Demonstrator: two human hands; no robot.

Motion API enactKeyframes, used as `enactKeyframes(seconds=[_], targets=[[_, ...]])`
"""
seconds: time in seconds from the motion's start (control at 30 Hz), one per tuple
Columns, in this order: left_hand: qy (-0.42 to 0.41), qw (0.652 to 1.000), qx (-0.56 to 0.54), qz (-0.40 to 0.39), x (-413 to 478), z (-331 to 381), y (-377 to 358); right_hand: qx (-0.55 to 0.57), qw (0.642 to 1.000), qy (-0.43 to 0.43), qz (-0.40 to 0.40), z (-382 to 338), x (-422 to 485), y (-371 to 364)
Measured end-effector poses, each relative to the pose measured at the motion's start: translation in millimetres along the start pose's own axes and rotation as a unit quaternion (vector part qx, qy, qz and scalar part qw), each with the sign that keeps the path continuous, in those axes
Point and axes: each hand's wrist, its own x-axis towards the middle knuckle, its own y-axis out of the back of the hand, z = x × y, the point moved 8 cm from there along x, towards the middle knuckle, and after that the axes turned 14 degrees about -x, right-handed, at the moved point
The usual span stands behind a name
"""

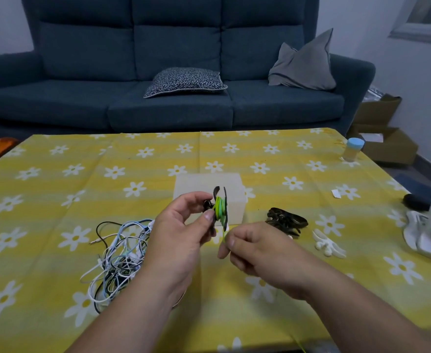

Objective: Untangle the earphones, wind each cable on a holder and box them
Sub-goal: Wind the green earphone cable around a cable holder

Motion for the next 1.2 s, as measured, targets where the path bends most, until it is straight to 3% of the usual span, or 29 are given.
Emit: enactKeyframes(seconds=[0.27,0.43,0.6,0.73,1.07,1.2], targets=[[-0.033,0.997,0.069,0.003,0,2,2,-0.032,0.999,0.036,-0.023,-13,-6,-6],[0.048,0.997,-0.049,-0.019,-2,-10,-6,-0.084,0.996,0.023,-0.011,-9,-8,-6],[0.011,0.999,0.048,-0.022,-2,-6,-1,-0.072,0.995,0.057,-0.025,-22,-12,-5],[-0.015,0.993,0.109,-0.035,1,1,-1,-0.051,0.995,0.077,0.029,-25,-14,9],[-0.010,0.972,0.212,-0.106,-3,-2,-15,0.144,0.973,0.046,0.172,-10,-12,57],[0.034,0.968,0.189,-0.161,-11,-9,-24,0.109,0.966,0.008,0.233,2,-14,74]])
